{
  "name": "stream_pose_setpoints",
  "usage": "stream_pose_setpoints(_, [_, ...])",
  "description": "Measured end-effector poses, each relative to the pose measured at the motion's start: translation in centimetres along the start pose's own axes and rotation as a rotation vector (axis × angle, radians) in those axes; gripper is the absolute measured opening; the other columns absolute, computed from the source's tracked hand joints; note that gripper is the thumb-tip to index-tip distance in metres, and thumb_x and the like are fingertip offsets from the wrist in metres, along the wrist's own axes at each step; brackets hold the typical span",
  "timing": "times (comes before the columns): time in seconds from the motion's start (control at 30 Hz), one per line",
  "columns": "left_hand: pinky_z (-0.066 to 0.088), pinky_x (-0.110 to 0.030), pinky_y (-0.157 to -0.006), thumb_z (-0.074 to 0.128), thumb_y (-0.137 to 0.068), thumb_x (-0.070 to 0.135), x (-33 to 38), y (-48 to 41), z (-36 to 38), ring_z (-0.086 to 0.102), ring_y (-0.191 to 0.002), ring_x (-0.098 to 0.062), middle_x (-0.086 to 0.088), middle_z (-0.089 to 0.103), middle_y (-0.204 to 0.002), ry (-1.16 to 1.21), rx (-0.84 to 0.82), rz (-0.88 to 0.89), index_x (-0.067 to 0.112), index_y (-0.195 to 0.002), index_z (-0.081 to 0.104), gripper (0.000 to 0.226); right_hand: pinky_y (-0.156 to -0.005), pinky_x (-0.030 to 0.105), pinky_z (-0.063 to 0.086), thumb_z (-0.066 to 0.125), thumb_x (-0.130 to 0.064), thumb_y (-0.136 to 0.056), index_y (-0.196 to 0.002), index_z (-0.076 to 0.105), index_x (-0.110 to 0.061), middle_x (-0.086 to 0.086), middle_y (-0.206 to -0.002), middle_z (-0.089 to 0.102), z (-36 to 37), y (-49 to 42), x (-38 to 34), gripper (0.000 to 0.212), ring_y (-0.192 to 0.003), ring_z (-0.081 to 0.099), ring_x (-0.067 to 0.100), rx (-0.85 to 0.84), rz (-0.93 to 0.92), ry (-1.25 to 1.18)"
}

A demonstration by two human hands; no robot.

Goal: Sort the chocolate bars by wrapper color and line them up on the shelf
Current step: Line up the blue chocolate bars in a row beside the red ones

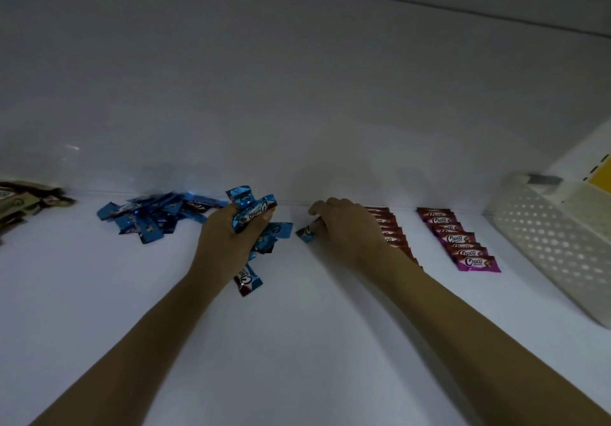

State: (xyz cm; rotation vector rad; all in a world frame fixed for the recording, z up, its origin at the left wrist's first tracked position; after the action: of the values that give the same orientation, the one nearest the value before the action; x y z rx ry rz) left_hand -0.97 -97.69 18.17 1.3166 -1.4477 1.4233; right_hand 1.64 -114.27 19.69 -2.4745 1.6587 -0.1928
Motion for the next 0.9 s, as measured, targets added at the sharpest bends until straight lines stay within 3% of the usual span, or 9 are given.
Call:
stream_pose_setpoints(0.07, [0.051,-0.013,-0.055,0.066,-0.087,0.026,0.0,-0.1,0.1,0.065,-0.066,0.003,0.005,0.067,-0.079,-0.008,-0.005,0.007,0.026,-0.087,0.063,0.003,-0.081,0.031,0.038,0.041,-0.019,-0.097,-0.119,0.056,-0.016,0.005,-0.113,0.060,0.0,0.6,-0.3,0.027,-0.100,0.054,0.023,-0.011,-0.051,-0.025])
stream_pose_setpoints(0.17, [0.050,-0.012,-0.055,0.066,-0.087,0.026,0.2,0.0,0.2,0.064,-0.067,0.005,0.008,0.067,-0.080,-0.015,-0.008,0.012,0.029,-0.086,0.062,0.006,-0.086,0.033,0.042,0.040,-0.020,-0.096,-0.120,0.058,-0.015,0.005,-0.116,0.059,0.4,1.3,-0.6,0.030,-0.101,0.056,0.022,-0.054,-0.083,-0.045])
stream_pose_setpoints(0.4, [0.050,-0.011,-0.056,0.067,-0.087,0.025,0.3,0.2,0.2,0.064,-0.066,0.006,0.012,0.067,-0.076,0.008,-0.005,0.008,0.030,-0.084,0.063,0.007,-0.097,0.038,0.034,0.030,-0.037,-0.099,-0.130,0.049,-0.013,0.009,-0.126,0.049,1.9,-0.1,0.3,0.044,-0.115,0.046,0.027,-0.077,0.095,0.124])
stream_pose_setpoints(0.63, [0.049,-0.011,-0.056,0.067,-0.088,0.021,0.4,0.2,0.7,0.065,-0.067,0.004,0.008,0.067,-0.079,0.053,-0.040,0.004,0.026,-0.086,0.065,0.005,-0.087,0.033,0.035,0.030,-0.032,-0.101,-0.123,0.057,-0.013,0.009,-0.116,0.055,1.4,-1.8,1.2,0.039,-0.106,0.050,0.026,-0.099,0.157,0.053])
stream_pose_setpoints(0.7, [0.049,-0.012,-0.057,0.067,-0.088,0.023,0.4,0.2,0.7,0.065,-0.066,0.003,0.007,0.068,-0.078,0.050,-0.042,0.004,0.025,-0.085,0.065,0.004,-0.077,0.031,0.035,0.031,-0.031,-0.102,-0.109,0.062,-0.011,0.007,-0.101,0.059,-0.5,-1.7,0.1,0.037,-0.093,0.054,0.022,0.038,0.120,-0.145])
stream_pose_setpoints(0.8, [0.048,-0.012,-0.057,0.066,-0.089,0.023,0.5,0.1,0.7,0.064,-0.064,0.003,0.011,0.067,-0.074,0.021,-0.046,0.018,0.026,-0.082,0.065,0.008,-0.080,0.020,0.046,0.043,-0.035,-0.100,-0.103,0.068,-0.019,-0.007,-0.094,0.066,-1.9,-0.8,-1.7,0.030,-0.088,0.061,0.004,0.120,0.143,-1.015])
stream_pose_setpoints(0.83, [0.047,-0.011,-0.056,0.065,-0.090,0.021,0.6,0.1,0.8,0.063,-0.063,0.004,0.012,0.067,-0.072,0.016,-0.050,0.019,0.027,-0.082,0.064,0.011,-0.084,0.019,0.048,0.051,-0.034,-0.096,-0.103,0.068,-0.024,-0.011,-0.096,0.067,-2.2,-0.7,-2.6,0.020,-0.092,0.061,0.000,0.113,0.090,-1.136])
stream_pose_setpoints(0.9, [0.046,-0.010,-0.057,0.063,-0.092,0.015,0.6,0.1,0.9,0.063,-0.064,0.005,0.013,0.066,-0.073,0.015,-0.064,0.023,0.028,-0.083,0.063,0.015,-0.086,0.031,0.052,0.066,-0.026,-0.088,-0.097,0.068,-0.030,-0.009,-0.097,0.070,-2.3,-0.9,-4.1,0.009,-0.095,0.064,0.007,0.098,-0.009,-1.088])
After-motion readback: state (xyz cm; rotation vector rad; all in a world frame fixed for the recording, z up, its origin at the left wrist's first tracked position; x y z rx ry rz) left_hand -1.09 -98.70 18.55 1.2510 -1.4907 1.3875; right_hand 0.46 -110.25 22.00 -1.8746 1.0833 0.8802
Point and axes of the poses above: each hand's wrist, its own y-axis away from the middle knuckle, its own z-axis out of the palm, x = y × z, the point moved 10 cm from there along -y, towards the middle knuckle
